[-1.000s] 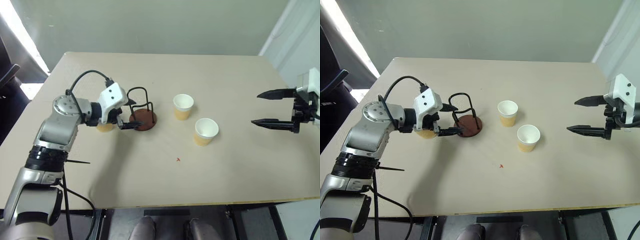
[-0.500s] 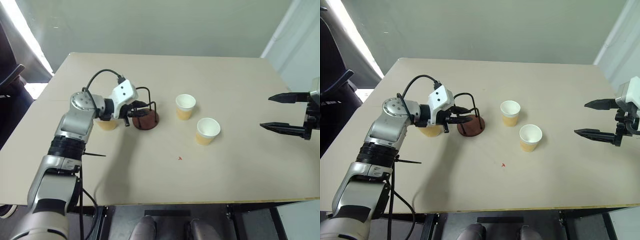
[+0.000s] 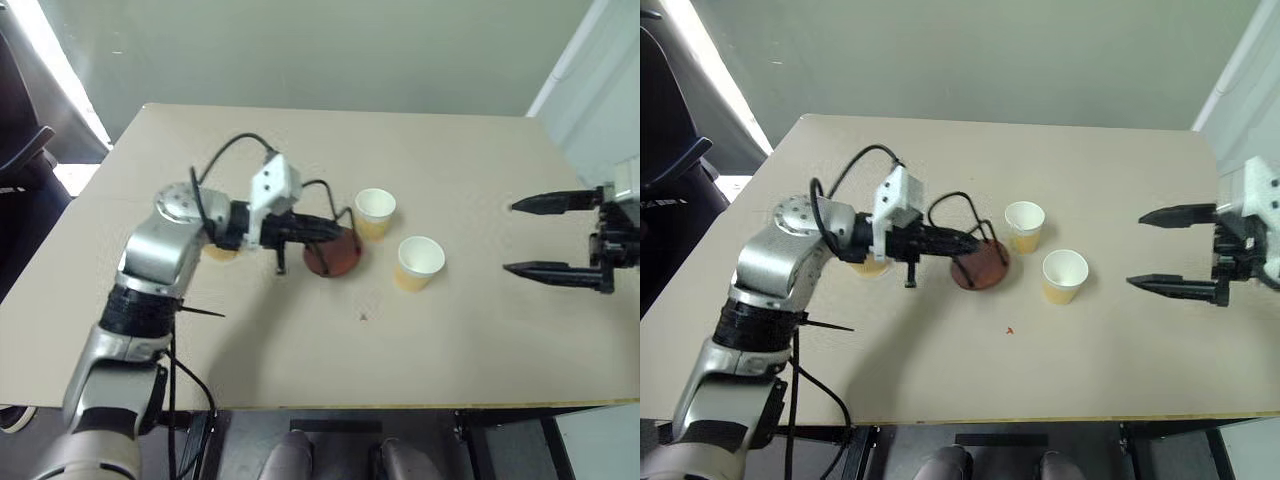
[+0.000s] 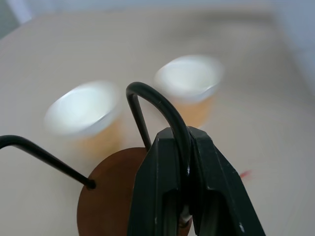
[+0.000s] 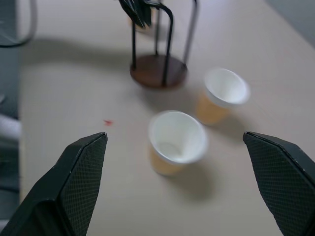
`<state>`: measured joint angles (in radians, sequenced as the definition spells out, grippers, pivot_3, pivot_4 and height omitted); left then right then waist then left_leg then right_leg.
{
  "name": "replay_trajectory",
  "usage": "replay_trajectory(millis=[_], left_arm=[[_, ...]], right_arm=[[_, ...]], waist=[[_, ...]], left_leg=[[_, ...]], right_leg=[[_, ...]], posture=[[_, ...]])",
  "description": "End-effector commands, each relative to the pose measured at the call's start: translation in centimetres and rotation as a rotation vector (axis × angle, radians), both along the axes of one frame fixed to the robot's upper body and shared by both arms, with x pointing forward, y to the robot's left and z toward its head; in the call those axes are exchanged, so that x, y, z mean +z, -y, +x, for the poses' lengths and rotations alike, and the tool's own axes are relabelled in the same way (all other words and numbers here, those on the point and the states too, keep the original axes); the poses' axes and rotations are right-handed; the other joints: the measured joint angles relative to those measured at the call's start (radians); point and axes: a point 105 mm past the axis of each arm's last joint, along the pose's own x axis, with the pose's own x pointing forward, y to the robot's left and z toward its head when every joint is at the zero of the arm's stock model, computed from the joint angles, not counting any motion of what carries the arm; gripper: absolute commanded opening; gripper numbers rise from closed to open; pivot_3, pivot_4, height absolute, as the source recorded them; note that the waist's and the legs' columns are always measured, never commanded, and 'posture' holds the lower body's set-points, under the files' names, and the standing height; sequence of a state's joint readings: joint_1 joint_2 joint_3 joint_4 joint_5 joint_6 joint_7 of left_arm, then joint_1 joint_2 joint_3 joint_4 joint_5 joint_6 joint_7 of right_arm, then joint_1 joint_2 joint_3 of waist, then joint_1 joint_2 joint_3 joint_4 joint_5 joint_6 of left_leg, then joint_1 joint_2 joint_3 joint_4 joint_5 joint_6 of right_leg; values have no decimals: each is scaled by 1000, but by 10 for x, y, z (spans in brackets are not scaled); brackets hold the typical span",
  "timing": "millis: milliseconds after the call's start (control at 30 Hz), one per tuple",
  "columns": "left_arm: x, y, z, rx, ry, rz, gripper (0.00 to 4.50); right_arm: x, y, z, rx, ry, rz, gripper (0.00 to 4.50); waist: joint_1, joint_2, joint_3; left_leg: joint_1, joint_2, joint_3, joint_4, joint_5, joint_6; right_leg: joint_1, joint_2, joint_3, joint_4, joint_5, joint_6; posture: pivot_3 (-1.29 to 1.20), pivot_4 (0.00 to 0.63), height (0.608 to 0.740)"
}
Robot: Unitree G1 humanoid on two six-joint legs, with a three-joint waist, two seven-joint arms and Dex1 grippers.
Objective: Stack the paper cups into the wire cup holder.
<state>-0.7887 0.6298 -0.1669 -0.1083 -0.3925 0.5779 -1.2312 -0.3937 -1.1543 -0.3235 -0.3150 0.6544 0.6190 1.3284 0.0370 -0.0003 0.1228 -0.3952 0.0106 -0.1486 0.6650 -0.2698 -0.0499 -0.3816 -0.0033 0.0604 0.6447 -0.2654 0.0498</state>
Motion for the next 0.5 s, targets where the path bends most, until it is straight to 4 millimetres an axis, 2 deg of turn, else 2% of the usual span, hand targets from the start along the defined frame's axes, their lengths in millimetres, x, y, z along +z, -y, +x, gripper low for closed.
replay_trajectory(millis=[33, 200, 367, 500], left_arm=[[-13, 27, -28, -88, -32, 24, 81], [-35, 42, -44, -122, -57, 75, 81], [-55, 38, -44, -111, -42, 163, 81], [-63, 37, -41, -87, -18, 207, 81]], right_arm=[[-4, -21, -9, 86, -10, -3, 4500], [-12, -31, -14, 127, -49, -15, 4500], [-10, -31, -13, 114, -42, -19, 4500], [-10, -30, -14, 111, -42, -21, 4500]], waist=[[1, 0, 0], [1, 0, 0], [1, 0, 0], [1, 0, 0]], left_leg=[[1, -1, 0, 0, 0, 0], [4, -1, 0, 1, -1, 1], [11, -1, 0, 0, -1, 2], [12, -2, 0, 0, -2, 3]], right_leg=[[0, -1, 1, 0, 0, 1], [2, -1, 3, 2, 0, 2], [7, -1, 4, 2, 0, 2], [9, -1, 4, 2, 0, 2]], posture=[[0, 150, 740], [0, 150, 740], [0, 150, 740], [0, 150, 740]])
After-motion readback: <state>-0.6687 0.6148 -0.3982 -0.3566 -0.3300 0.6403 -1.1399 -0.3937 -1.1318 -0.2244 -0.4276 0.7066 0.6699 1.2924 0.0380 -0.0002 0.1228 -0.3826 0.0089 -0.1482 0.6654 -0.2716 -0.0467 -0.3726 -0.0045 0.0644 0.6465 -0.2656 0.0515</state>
